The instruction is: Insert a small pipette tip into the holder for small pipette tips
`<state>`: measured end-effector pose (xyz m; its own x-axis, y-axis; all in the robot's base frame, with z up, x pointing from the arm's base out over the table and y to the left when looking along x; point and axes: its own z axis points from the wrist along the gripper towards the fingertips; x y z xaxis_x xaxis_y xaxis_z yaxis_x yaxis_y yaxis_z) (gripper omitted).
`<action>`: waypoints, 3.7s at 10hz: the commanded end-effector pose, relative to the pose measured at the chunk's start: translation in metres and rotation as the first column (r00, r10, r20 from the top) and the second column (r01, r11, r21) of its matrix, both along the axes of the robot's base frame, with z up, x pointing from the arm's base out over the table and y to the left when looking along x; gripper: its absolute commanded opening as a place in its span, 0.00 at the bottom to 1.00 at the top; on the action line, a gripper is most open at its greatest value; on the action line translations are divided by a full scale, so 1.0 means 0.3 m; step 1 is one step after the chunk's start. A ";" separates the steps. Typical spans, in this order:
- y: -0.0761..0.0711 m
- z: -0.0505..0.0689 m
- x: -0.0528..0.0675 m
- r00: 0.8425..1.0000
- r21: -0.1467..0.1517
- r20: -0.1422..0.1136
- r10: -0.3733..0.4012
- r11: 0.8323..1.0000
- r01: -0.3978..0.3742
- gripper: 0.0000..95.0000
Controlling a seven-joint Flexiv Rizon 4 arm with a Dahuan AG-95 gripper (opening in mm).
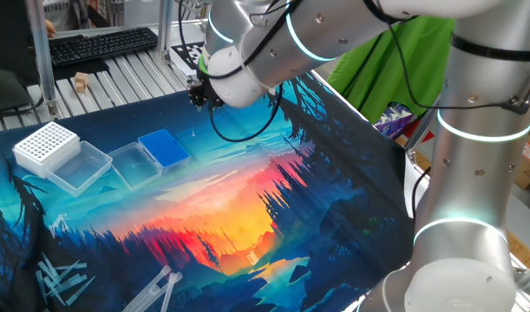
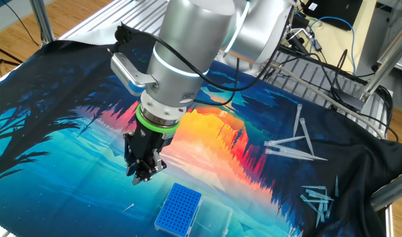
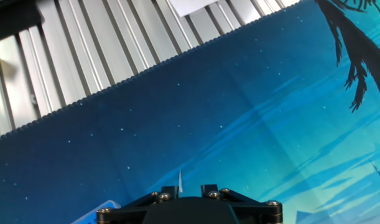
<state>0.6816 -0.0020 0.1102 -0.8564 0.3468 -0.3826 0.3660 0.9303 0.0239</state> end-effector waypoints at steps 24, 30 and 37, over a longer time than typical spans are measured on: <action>-0.010 -0.053 0.044 1.000 -0.011 0.021 0.006 1.000 -0.006 0.20; -0.014 -0.071 0.053 1.000 -0.012 0.028 0.009 1.000 -0.009 0.20; -0.021 -0.097 0.064 0.999 -0.016 0.050 0.018 1.000 -0.017 0.20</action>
